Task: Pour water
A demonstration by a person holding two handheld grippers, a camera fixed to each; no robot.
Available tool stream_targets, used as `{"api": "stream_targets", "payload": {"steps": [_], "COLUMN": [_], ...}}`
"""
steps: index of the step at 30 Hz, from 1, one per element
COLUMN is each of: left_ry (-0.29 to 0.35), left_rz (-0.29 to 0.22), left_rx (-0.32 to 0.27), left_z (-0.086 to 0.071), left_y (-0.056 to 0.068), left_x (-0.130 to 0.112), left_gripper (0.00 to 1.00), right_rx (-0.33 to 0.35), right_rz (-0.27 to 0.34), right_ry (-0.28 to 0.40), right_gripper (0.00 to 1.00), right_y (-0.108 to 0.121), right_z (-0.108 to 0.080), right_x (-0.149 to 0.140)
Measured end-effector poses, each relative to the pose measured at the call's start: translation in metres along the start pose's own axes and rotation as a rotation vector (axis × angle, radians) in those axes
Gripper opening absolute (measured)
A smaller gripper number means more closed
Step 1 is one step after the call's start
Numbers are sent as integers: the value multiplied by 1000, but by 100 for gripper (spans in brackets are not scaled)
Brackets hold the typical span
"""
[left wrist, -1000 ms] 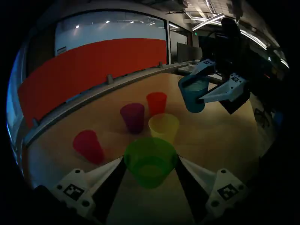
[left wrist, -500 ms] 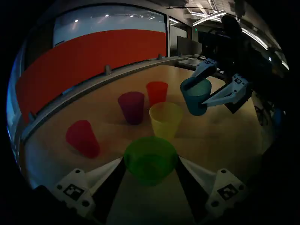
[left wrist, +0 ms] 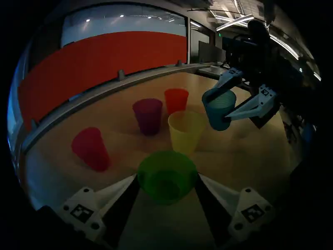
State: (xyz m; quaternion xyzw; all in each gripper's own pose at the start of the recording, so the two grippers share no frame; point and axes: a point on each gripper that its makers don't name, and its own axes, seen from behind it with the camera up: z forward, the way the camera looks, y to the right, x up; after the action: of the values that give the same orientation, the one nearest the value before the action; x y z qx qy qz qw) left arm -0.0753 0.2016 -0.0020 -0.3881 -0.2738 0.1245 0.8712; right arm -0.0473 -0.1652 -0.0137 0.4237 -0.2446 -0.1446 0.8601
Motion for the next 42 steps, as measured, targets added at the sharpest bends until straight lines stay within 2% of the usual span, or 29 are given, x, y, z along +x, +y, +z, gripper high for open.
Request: {"api": "stream_targets", "payload": {"steps": [8, 17, 27, 36, 42], "left_ry": [-6, -14, -62, -98, -98], "left_rz": [-12, -4, 6, 14, 4], "left_rx": [-9, -12, -5, 14, 29], "left_z": [-2, -1, 6, 0, -6], "left_y": [0, -1, 0, -6, -10], "left_x": [-5, -6, -19, -33, -38], "left_gripper": [87, 88, 88, 88, 88], "right_rx": [5, 6, 16, 28, 30], "right_rz": [11, 28, 37, 59, 63], "right_ry": [-6, 1, -9, -23, -37], "right_gripper": [89, 90, 90, 90, 90], "right_y": [-3, -3, -9, -15, -18], "right_z": [3, 1, 5, 13, 14], "right_x": [-4, -3, -14, -26, -35]}}
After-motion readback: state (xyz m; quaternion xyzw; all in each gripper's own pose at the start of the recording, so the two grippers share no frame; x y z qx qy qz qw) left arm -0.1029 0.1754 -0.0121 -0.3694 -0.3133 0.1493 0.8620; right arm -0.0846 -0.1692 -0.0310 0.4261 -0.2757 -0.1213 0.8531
